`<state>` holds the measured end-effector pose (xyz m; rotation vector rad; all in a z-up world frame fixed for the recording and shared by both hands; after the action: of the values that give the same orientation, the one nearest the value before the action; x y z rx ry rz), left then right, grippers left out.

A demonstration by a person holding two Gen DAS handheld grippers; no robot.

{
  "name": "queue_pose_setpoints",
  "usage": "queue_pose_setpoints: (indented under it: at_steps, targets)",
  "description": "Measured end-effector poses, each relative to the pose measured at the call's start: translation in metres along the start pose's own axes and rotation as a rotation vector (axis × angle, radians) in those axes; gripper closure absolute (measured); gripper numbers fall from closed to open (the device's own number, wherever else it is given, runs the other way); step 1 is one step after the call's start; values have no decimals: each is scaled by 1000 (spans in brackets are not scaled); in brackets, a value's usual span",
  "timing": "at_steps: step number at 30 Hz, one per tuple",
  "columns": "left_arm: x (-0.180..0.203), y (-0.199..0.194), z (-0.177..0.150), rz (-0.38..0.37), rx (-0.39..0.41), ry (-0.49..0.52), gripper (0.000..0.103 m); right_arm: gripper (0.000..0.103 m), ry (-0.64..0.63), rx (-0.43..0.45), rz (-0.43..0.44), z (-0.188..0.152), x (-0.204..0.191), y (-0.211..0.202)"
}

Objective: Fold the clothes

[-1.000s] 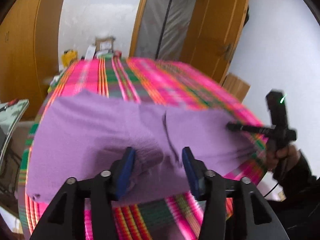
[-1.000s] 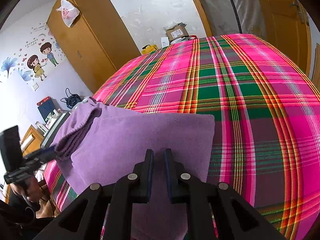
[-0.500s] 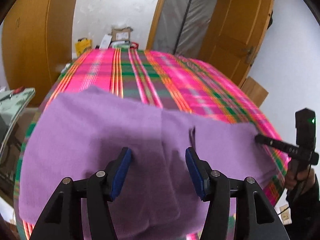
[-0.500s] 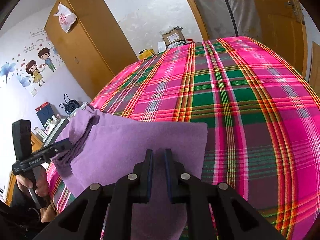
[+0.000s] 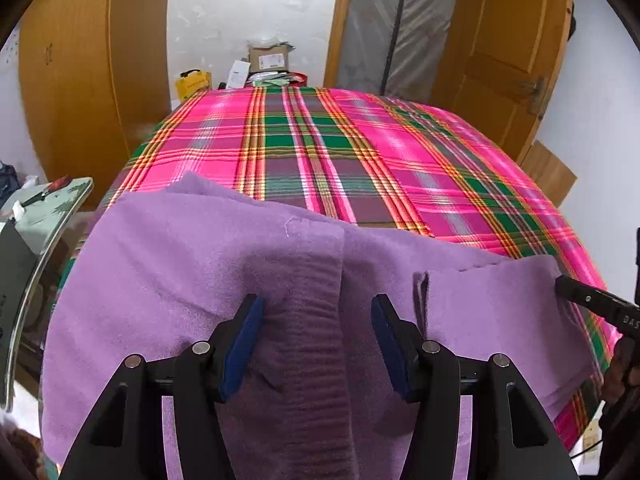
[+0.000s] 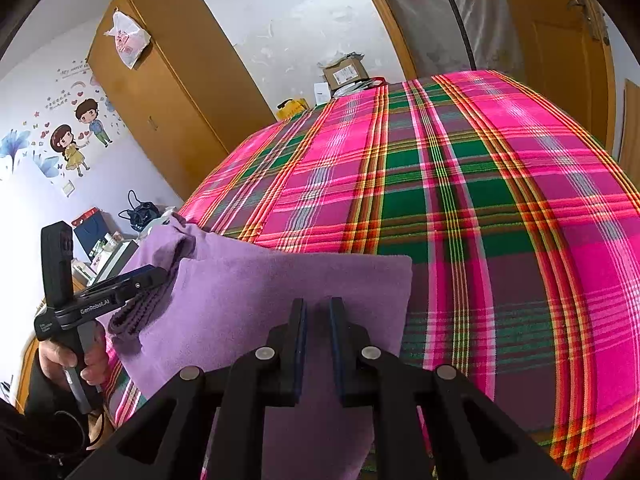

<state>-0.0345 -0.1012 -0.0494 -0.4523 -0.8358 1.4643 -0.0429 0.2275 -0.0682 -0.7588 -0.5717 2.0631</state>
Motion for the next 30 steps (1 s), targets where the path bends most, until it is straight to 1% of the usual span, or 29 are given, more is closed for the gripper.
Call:
queue_pose_setpoints:
  at_steps: [7, 12, 13, 16, 18, 21, 24, 29, 30]
  targets:
    - [-1, -5, 5, 30, 16, 17, 44, 89, -27, 17, -32, 6, -4, 0]
    - [-8, -3, 13, 55, 24, 18, 44, 83, -34, 26, -63, 13, -6, 4]
    - [-11, 0, 14, 58, 21, 17, 44, 83, -37, 17, -70, 14, -6, 7]
    - [-19, 20, 16, 58, -31, 3, 43, 83, -21, -27, -92, 16, 0, 19]
    - [-17, 23, 15, 62, -27, 14, 42, 83, 2, -34, -86, 18, 4, 23]
    - [-12, 19, 14, 85, -26, 33, 42, 83, 0, -24, -88, 19, 2, 20]
    - [-8, 11, 14, 72, -21, 36, 42, 82, 2, -15, -76, 18, -1, 16]
    - [-9, 12, -1, 59, -40, 24, 42, 81, 1, -14, -63, 15, -5, 14]
    - [-7, 8, -4, 64, -26, 40, 42, 81, 0, -15, -62, 14, -5, 14]
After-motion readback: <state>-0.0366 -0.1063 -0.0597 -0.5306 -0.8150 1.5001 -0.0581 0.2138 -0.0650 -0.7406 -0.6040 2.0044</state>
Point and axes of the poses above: each gripper's, at about its wrist camera, not at the fingertips, and y roughly the way its jaws point, x to its right, z to its top, the point moved 4 cm from there along y, roughly the way its jaws point, and after that the axes turned 8 degrees about -y, right-handed, at the moved point
